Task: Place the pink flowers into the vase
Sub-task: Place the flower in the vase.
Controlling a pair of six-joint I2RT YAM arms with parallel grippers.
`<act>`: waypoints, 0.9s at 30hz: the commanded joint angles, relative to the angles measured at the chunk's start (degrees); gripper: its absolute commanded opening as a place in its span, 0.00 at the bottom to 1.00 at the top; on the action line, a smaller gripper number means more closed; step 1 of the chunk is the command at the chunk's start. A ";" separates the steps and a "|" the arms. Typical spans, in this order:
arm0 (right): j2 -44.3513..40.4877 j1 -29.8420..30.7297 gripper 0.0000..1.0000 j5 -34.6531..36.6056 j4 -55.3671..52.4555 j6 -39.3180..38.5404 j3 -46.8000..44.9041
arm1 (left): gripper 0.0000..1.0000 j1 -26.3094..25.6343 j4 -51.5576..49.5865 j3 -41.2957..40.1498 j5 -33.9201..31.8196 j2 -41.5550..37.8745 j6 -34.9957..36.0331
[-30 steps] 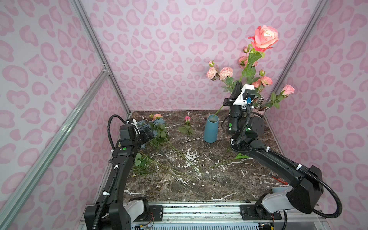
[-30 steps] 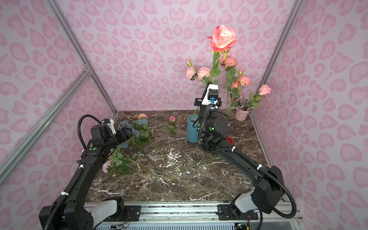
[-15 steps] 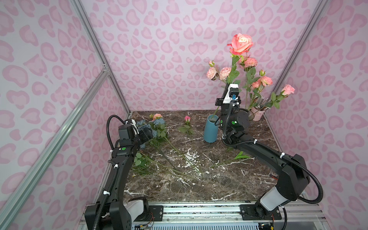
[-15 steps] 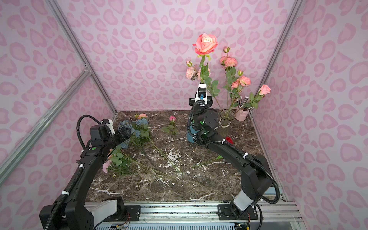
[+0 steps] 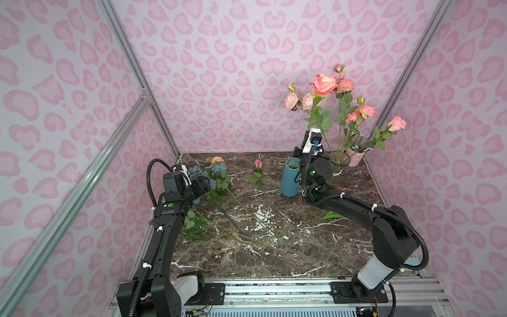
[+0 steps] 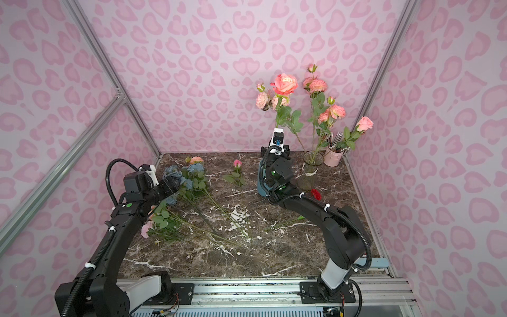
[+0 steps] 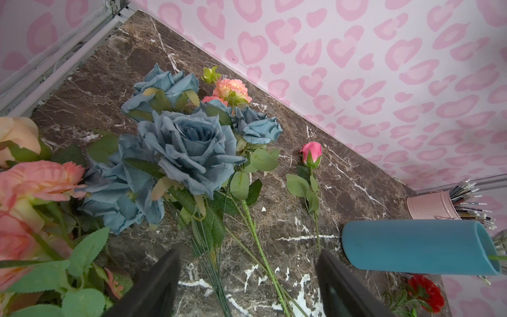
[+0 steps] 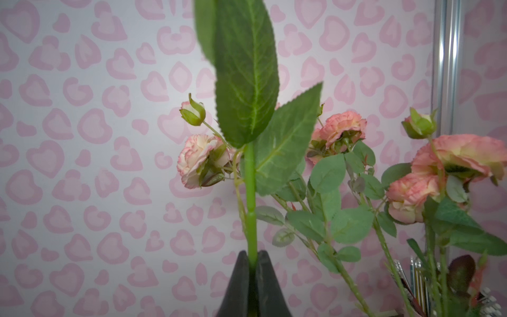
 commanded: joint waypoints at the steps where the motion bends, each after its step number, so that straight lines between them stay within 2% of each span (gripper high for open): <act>1: 0.90 -0.71 0.00 1.43 1.63 4.54 -1.18 | 0.81 0.08 3.07 -0.13 0.46 -0.20 0.21; 8: 2.82 -1.85 0.01 2.22 0.78 7.89 -2.53 | 0.81 0.11 3.08 -0.14 0.55 -0.21 0.22; 15: 3.41 -2.30 0.13 1.27 -2.15 9.88 -2.19 | 0.82 0.12 2.95 -0.15 0.51 -0.16 0.21; 19: 2.33 -2.21 0.27 1.10 -3.51 10.84 -2.61 | 0.81 0.14 2.72 0.05 0.43 -0.04 0.30; 22: 0.84 -2.09 0.34 1.17 -4.18 10.94 -3.27 | 0.82 0.10 2.64 0.05 0.27 -0.03 0.30; 27: -2.44 -1.12 0.38 2.43 -6.22 10.77 -4.53 | 0.82 0.16 2.11 0.14 -0.89 -0.55 0.21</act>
